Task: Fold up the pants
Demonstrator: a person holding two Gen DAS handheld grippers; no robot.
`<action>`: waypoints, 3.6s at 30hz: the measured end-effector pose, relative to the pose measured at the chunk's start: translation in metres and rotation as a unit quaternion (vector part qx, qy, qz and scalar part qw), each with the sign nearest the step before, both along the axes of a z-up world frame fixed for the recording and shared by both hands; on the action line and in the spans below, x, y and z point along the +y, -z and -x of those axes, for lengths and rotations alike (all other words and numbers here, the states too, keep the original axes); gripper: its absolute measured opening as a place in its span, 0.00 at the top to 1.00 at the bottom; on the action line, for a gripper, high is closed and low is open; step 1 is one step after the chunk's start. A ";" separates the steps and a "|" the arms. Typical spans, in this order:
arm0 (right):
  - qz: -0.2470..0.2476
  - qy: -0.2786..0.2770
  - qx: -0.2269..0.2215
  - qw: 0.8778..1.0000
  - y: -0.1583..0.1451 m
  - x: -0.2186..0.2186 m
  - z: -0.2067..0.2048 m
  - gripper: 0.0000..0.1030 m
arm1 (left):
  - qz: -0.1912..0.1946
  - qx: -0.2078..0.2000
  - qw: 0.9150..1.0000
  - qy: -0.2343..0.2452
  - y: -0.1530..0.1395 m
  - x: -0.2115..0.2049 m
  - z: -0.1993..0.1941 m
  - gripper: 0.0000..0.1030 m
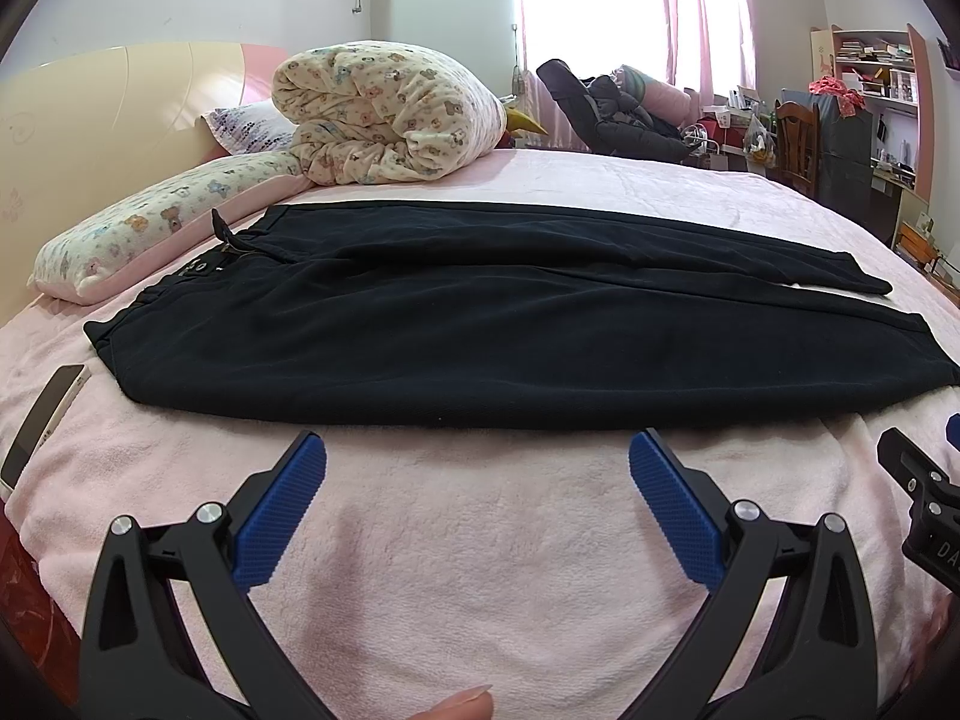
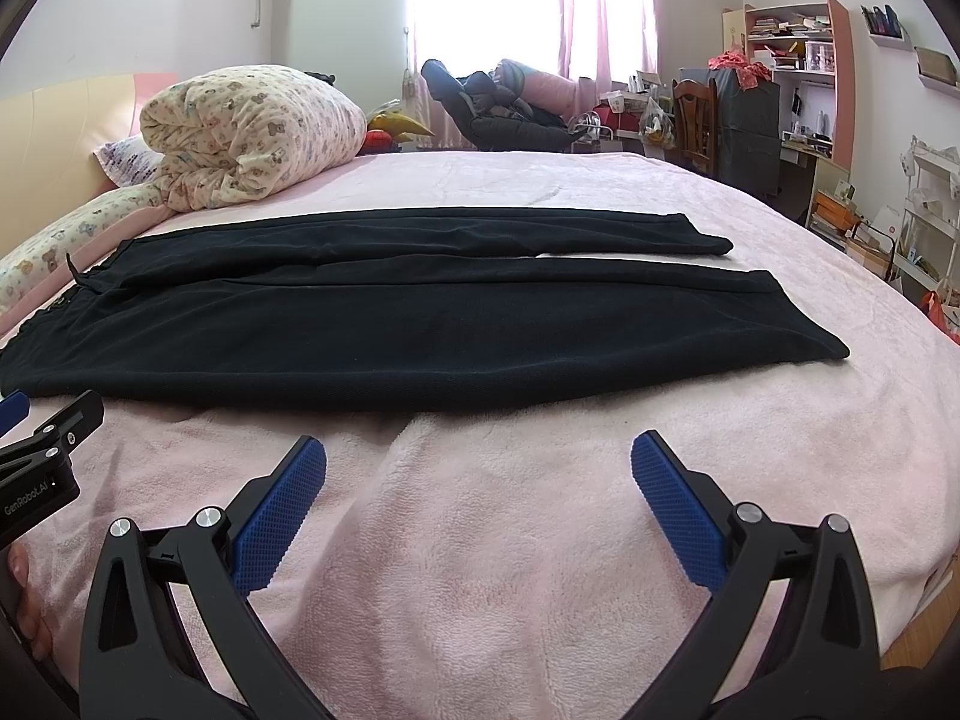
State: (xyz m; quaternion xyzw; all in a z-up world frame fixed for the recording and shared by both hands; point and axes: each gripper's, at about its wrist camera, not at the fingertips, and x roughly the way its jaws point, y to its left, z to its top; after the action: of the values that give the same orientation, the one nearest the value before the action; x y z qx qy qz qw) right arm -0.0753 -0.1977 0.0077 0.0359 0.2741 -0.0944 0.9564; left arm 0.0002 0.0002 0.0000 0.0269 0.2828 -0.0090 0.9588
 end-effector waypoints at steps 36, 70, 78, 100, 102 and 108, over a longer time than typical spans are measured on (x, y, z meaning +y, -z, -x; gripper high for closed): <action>-0.002 0.000 0.002 1.000 0.000 -0.002 0.000 0.01 | 0.000 0.001 1.000 0.000 0.000 0.000 0.000 0.02; -0.002 0.000 0.003 1.000 0.000 -0.001 -0.001 0.01 | 0.001 0.002 1.000 0.000 0.000 0.000 0.000 0.02; -0.004 -0.001 0.004 1.000 -0.001 0.000 -0.002 0.01 | 0.001 0.004 1.000 0.001 0.000 0.000 -0.001 0.02; -0.097 0.051 -0.004 0.994 -0.118 -0.137 -0.149 0.01 | 0.101 -0.060 0.993 -0.016 -0.066 -0.005 -0.087 0.02; -0.124 0.072 0.029 0.989 -0.119 -0.156 -0.189 0.01 | 0.097 -0.064 0.993 -0.037 -0.062 0.002 -0.094 0.02; -0.236 0.169 0.110 0.950 -0.089 -0.214 -0.294 0.24 | 0.020 -0.091 0.993 -0.074 -0.052 0.006 -0.091 0.02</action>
State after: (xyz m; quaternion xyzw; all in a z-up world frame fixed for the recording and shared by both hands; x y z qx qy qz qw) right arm 0.2188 -0.4113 0.0966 0.2963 0.3820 -0.1906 0.8544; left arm 0.0912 0.0063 0.0519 -0.0127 0.1949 0.0591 0.9790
